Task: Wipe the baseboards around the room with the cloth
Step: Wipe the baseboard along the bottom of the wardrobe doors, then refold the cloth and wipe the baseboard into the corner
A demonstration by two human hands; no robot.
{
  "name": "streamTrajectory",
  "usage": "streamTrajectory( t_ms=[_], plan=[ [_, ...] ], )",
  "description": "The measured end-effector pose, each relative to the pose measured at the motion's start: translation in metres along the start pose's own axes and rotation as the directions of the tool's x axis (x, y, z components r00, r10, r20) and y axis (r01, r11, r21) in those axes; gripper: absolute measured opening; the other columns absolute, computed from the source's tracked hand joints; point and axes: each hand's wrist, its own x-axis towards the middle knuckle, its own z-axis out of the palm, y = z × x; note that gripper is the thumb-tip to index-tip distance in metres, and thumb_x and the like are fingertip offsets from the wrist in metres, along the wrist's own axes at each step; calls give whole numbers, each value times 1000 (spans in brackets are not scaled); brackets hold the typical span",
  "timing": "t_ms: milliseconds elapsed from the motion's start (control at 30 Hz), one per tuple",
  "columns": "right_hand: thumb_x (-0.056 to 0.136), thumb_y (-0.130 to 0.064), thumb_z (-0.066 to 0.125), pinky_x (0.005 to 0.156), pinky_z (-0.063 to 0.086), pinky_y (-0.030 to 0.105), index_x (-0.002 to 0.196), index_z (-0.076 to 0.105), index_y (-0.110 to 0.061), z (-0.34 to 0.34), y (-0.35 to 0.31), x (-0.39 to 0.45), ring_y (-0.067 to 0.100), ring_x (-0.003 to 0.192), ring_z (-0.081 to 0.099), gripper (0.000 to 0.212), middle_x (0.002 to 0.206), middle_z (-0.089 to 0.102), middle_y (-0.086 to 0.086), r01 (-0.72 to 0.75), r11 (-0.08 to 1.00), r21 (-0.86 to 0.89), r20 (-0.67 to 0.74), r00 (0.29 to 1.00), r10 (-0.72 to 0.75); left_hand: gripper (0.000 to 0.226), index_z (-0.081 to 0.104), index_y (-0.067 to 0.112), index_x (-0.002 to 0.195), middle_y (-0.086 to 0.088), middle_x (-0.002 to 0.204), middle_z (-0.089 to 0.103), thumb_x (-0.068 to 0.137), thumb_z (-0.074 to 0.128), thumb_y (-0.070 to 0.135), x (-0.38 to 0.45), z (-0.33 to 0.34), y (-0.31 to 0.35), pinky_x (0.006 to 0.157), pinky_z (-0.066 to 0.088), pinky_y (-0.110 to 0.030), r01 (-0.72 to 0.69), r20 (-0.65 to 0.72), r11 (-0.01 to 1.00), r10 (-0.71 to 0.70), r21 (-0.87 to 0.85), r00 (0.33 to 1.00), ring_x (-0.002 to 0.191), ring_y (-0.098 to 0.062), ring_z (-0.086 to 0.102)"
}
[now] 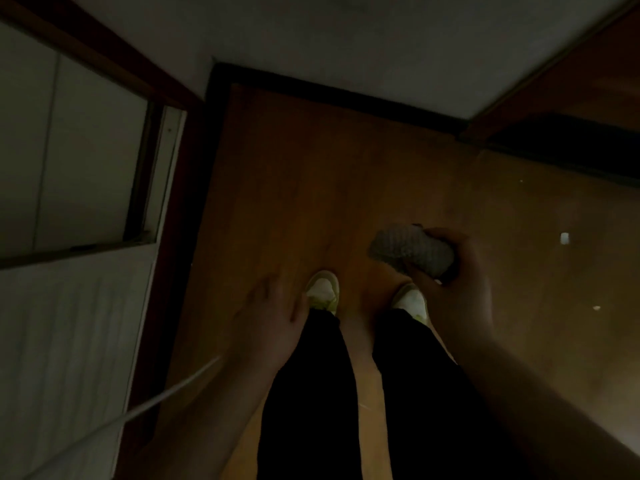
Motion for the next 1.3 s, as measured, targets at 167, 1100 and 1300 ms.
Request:
streamTrajectory(
  t_ms=[167,1100,1300],
  plan=[
    [79,-3,76,80,46,7,122,55,-26,-27,-49,-46,-6,108,55,53,122,59,-9,11,999,32,-54,998,-9,74,2,42,155,0,154,34,99,50,37,-27,-53,79,100,46,-34,-401,-60,907,396,-131,916,130,-18,45],
    [86,-17,69,106,45,49,132,53,-20,-277,-251,-356,17,125,56,49,132,60,0,179,859,480,-361,933,7,58,57,19,134,8,127,52,81,76,3,-374,-240,285,100,42,-14,-975,158,171,976,-141,148,119,-4,50],
    [89,-13,68,100,50,34,131,51,-26,-337,-218,-418,16,127,55,47,135,58,-1,257,807,532,-403,915,-26,56,60,17,127,3,131,55,77,79,2,-445,-196,329,97,38,-5,-1000,153,9,988,-30,5,121,-6,50]
  ],
)
